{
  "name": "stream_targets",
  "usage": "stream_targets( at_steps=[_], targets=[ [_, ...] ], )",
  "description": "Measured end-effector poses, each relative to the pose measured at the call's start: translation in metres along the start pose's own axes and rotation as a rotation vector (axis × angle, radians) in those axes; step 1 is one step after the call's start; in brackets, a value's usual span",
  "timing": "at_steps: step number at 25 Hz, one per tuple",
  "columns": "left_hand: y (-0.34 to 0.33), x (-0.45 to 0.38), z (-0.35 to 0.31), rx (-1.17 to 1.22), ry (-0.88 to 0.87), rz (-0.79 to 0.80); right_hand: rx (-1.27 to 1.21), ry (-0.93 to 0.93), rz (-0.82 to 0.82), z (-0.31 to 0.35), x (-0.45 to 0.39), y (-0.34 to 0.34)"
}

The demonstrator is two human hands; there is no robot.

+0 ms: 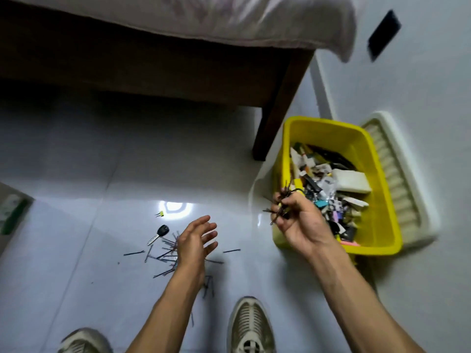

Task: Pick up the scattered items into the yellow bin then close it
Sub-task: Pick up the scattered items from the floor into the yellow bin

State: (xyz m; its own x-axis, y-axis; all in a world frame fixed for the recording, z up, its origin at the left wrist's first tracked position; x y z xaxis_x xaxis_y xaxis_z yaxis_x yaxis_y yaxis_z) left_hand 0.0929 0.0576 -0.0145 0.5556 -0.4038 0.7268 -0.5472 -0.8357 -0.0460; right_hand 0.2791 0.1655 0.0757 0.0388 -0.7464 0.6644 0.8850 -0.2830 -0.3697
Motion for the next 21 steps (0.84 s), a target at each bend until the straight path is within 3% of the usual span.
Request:
stream_targets(
  at_steps=[2, 4, 8, 13, 16, 19, 21],
  targets=[
    [-0.016, 0.017, 0.006, -0.029, -0.011, 0.031, 0.074, 0.148, -0.183, 0.056, 0.003, 0.038],
    [-0.025, 0.028, 0.012, -0.059, -0.030, 0.038, 0.362, 0.309, -0.310, 0.091, 0.005, 0.062],
    [-0.012, 0.022, 0.016, -0.111, -0.079, -0.059, 0.861, 0.451, -0.282, 0.075, -0.002, 0.060],
    [0.026, -0.018, 0.030, -0.218, -0.083, -0.163, 1.055, 0.971, -0.143, -0.013, 0.007, -0.004],
    [0.058, -0.041, 0.039, -0.516, -0.172, -0.284, 1.321, 0.811, 0.017, -0.097, -0.023, -0.011],
    [0.115, -0.056, 0.059, -0.890, -0.141, -0.535, 1.764, 0.533, -0.089, -0.166, -0.062, 0.030],
    [0.129, -0.057, 0.081, -0.857, -0.064, -0.523, 1.754, 0.520, -0.097, -0.191, -0.066, 0.031]
  ],
)
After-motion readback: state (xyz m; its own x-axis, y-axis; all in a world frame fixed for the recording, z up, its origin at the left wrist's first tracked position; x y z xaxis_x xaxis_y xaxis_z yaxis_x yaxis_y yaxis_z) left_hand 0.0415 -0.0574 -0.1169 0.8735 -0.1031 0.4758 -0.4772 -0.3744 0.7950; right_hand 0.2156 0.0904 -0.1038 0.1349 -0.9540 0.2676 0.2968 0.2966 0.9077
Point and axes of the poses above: each hand's wrist, its own x-axis away from the middle knuckle, its own y-axis out of the back of the hand, z = x × y, the point moved 7 cm from there along -x, towards the middle knuckle, and after that the axes turned 13 degrees about -z, right-handed, at the moved point
